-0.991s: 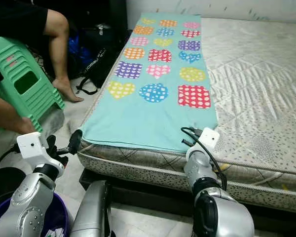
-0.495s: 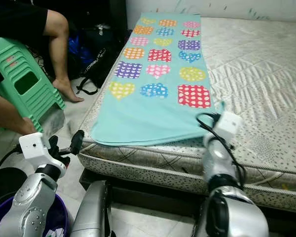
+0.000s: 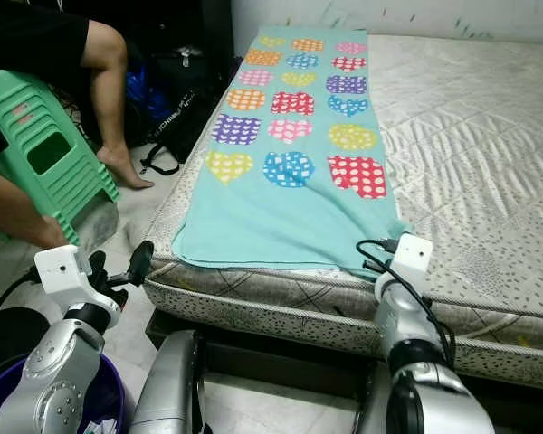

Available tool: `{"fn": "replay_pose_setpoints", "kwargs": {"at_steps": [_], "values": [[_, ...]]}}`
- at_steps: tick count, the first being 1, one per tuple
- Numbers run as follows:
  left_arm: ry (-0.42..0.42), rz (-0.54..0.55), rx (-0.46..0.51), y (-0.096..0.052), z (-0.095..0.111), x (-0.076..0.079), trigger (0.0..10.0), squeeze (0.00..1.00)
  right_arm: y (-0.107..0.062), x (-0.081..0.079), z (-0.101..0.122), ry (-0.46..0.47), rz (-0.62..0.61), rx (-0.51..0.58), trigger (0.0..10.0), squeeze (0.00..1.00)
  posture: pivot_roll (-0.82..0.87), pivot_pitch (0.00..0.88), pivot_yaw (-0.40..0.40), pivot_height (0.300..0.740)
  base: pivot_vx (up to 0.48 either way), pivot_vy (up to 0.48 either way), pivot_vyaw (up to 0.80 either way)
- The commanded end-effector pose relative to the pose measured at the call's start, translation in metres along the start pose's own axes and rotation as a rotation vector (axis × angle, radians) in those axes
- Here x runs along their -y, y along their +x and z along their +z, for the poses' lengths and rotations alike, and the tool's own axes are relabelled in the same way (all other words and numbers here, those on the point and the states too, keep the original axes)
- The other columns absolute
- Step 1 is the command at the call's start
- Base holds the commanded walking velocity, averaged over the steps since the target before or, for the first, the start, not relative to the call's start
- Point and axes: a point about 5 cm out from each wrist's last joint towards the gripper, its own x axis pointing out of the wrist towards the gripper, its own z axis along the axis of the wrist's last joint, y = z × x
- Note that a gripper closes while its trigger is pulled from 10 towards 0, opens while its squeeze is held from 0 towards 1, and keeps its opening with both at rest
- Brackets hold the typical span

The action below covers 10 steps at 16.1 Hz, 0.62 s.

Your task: Clean up the room

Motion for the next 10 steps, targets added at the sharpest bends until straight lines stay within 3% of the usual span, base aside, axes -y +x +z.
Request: {"fn": "replay_pose_setpoints", "kwargs": {"at_steps": [1,2,3,6,7,10], "values": [[0.013,0.012,-0.014,-0.001,-0.002,-0.003,10.0,0.0,-0.001,0.007,-0.006,0.009,-0.032,-0.036,1.7,0.0,0.07,0.0,0.049,0.486,0.0,0.0,0.0],[0.012,0.012,-0.015,0.0,-0.002,-0.003,10.0,0.0,-0.002,0.01,-0.009,0.004,-0.045,-0.045,7.2,0.0,0.07,0.002,0.049,0.486,0.0,0.0,0.0],[0.012,0.011,-0.016,0.0,-0.002,-0.003,10.0,0.0,-0.002,0.011,-0.01,0.002,-0.055,-0.052,10.0,0.0,0.07,0.002,0.049,0.486,0.0,0.0,0.0],[0.009,0.008,-0.018,0.001,-0.002,-0.002,10.0,0.0,-0.005,0.007,0.0,-0.042,-0.008,-0.007,10.0,0.0,0.06,0.0,0.051,0.486,0.0,0.0,0.0],[0.009,0.008,-0.019,0.001,-0.003,-0.002,10.0,0.0,-0.008,0.005,0.002,-0.042,0.015,0.004,10.0,1.0,0.05,0.0,0.05,0.486,0.0,0.0,0.0],[0.009,0.011,-0.022,0.0,-0.003,-0.003,10.0,0.0,-0.015,0.0,0.005,-0.058,0.059,0.041,10.0,1.0,0.05,0.0,0.046,0.486,0.0,0.0,0.0]]}}
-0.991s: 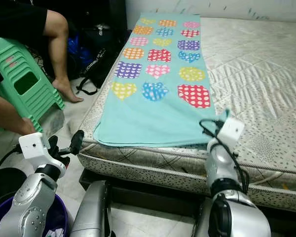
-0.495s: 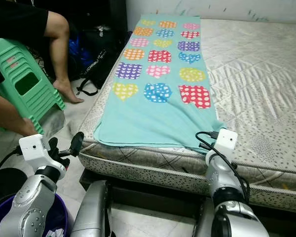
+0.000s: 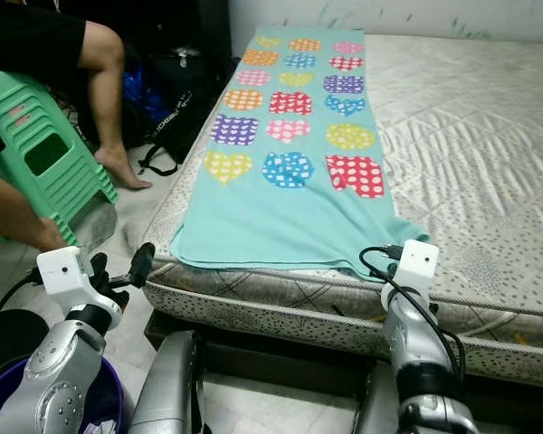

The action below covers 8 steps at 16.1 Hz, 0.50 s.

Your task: Clean up the room

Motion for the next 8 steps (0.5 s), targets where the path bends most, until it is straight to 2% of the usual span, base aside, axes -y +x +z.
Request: {"fn": "replay_pose_setpoints", "kwargs": {"at_steps": [1,4,6,8], "values": [[0.012,0.012,-0.013,-0.002,-0.001,-0.003,10.0,0.0,-0.006,-0.007,0.006,-0.017,0.054,0.039,10.0,1.0,0.04,0.001,0.048,0.486,0.0,0.0,0.0],[0.031,0.002,-0.015,-0.009,-0.002,-0.002,10.0,0.0,-0.026,-0.004,0.012,-0.039,0.092,0.14,10.0,1.0,0.03,0.003,0.049,0.486,0.0,0.0,0.0],[0.051,-0.008,-0.017,-0.013,-0.004,-0.001,10.0,0.0,-0.036,0.0,0.024,-0.013,0.076,0.238,10.0,1.0,0.02,0.003,0.051,0.486,0.0,0.0,0.0],[0.046,-0.005,-0.018,-0.014,-0.005,0.0,10.0,0.0,-0.042,-0.006,0.039,-0.01,0.109,0.312,10.0,1.0,0.02,0.003,0.051,0.486,0.0,0.0,0.0]]}}
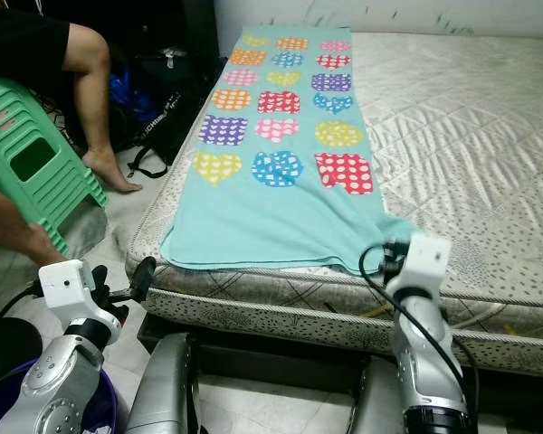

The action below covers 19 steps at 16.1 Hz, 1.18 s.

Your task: Clean up the room

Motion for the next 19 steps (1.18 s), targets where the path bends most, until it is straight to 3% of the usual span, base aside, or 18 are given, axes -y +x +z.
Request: {"fn": "replay_pose_setpoints", "kwargs": {"at_steps": [1,3,6,7,8,12,19], "values": [[0.013,-0.005,0.018,-0.001,0.004,0.001,10.0,0.0,0.0,-0.005,0.011,0.011,0.018,0.045,10.0,1.0,0.0,0.0,0.05,0.486,0.0,0.0,0.0],[0.029,-0.034,0.047,0.002,0.009,0.008,10.0,0.0,-0.001,-0.015,0.026,-0.008,0.072,0.111,10.0,1.0,-0.01,0.0,0.045,0.486,0.0,0.0,0.0],[0.024,-0.029,0.056,0.003,0.009,0.009,10.0,0.0,-0.004,-0.019,0.026,-0.012,0.093,0.108,10.0,1.0,-0.01,0.0,0.045,0.486,0.0,0.0,0.0],[0.021,-0.014,0.047,0.004,0.005,0.007,10.0,0.0,-0.005,-0.019,0.022,-0.004,0.08,0.08,10.0,0.91,-0.01,0.0,0.045,0.486,0.0,0.0,0.0],[0.021,-0.01,0.045,0.004,0.004,0.006,10.0,0.0,-0.005,-0.018,0.021,0.001,0.077,0.073,10.0,0.0,-0.02,0.0,0.045,0.486,0.0,0.0,0.0],[0.022,-0.018,0.057,0.008,0.007,0.007,10.0,0.0,-0.006,-0.017,0.027,-0.008,0.087,0.101,10.0,0.0,-0.03,0.0,0.045,0.436,0.0,0.0,0.0],[0.019,-0.021,0.058,0.012,0.004,0.008,10.0,0.0,-0.003,-0.019,0.029,-0.005,0.096,0.104,10.0,0.0,-0.04,0.0,0.042,0.436,0.0,0.0,0.0]]}}
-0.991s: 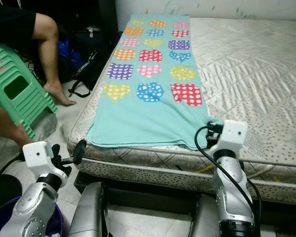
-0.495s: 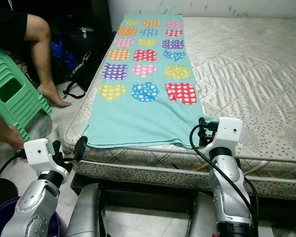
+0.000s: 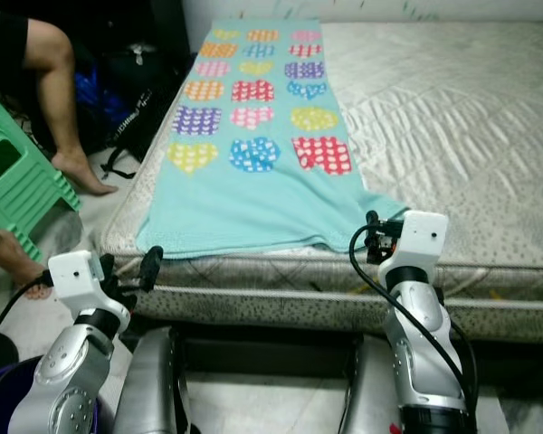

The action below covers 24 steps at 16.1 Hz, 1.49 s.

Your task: Clean up the room

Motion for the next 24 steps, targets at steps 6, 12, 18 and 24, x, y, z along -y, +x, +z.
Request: {"fn": "replay_pose_setpoints", "kwargs": {"at_steps": [6,12,18,24], "values": [[0.008,-0.001,0.003,0.0,0.0,-0.001,10.0,0.0,0.001,-0.002,0.002,0.001,0.011,0.002,10.0,0.0,-0.04,0.0,0.042,0.436,0.0,0.0,0.0],[0.008,-0.001,0.003,0.0,0.0,-0.001,10.0,0.0,0.001,-0.002,0.002,0.001,0.011,0.002,10.0,0.0,-0.04,0.0,0.042,0.436,0.0,0.0,0.0],[-0.014,-0.005,0.008,0.007,-0.002,0.001,10.0,0.0,0.017,-0.004,0.028,-0.027,-0.012,0.085,10.0,0.0,-0.05,0.0,0.039,0.436,0.0,0.0,-0.1],[-0.021,0.003,0.011,0.008,-0.003,0.0,10.0,0.0,0.021,0.0,0.033,-0.035,-0.024,0.095,10.0,0.0,-0.05,0.0,0.04,0.471,0.0,0.0,-0.18]]}}
